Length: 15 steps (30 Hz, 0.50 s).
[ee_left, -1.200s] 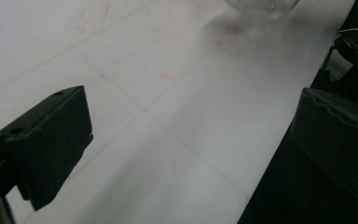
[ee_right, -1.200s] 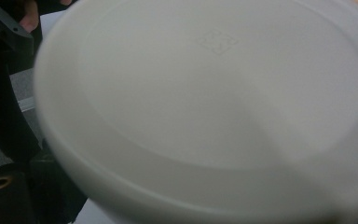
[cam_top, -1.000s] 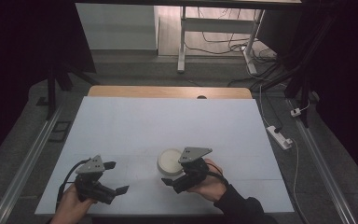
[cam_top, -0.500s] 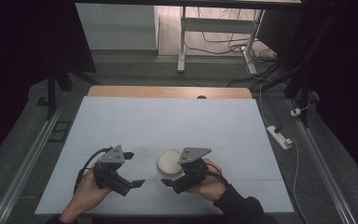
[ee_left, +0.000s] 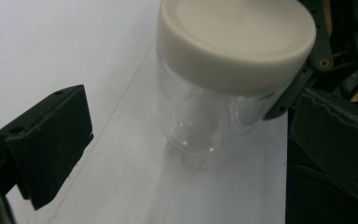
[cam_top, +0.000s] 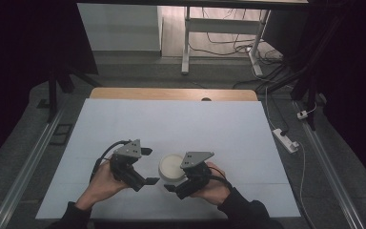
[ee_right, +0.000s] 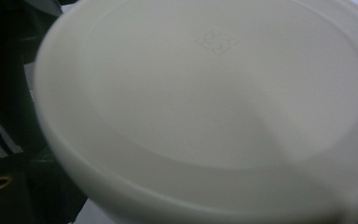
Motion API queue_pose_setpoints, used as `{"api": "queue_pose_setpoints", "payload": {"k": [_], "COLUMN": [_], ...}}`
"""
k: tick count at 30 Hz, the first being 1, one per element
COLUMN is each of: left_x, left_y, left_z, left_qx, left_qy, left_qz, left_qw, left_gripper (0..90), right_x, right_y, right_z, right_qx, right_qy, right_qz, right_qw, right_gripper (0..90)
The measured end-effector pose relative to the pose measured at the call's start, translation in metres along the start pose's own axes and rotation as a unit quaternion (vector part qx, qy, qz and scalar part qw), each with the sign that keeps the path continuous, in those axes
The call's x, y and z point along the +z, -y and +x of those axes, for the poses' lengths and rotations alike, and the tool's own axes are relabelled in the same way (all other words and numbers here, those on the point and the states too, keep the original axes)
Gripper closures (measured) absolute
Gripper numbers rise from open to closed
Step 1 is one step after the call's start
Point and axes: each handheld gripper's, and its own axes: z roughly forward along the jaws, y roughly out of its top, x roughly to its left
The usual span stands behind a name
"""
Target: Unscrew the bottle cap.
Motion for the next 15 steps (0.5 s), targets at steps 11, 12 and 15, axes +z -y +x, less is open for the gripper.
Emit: {"api": "queue_pose_setpoints", "payload": {"k": [11,12,15], "left_x": [0.014,0.016,0.020], "left_y": [-0.020,-0.021,-0.024], "left_z": [0.001,0.000,0.000], "left_qx": [0.067,0.075,0.094], "left_qy": [0.046,0.051,0.071], "left_qz": [0.013,0.013,0.014], "left_qw": [0.9966,0.9958,0.9929], "left_gripper": [0.0,0.0,0.3], "right_x": [0.003,0.004,0.005], "right_y": [0.000,0.000,0.000], "right_z": [0.002,0.003,0.005], "right_qx": [-0.013,-0.014,-0.019], "right_qy": [-0.019,-0.022,-0.031], "right_qz": [0.003,0.003,0.005], "right_qw": [0.9997,0.9996,0.9993], "right_gripper": [6.5,6.5,6.5]}}
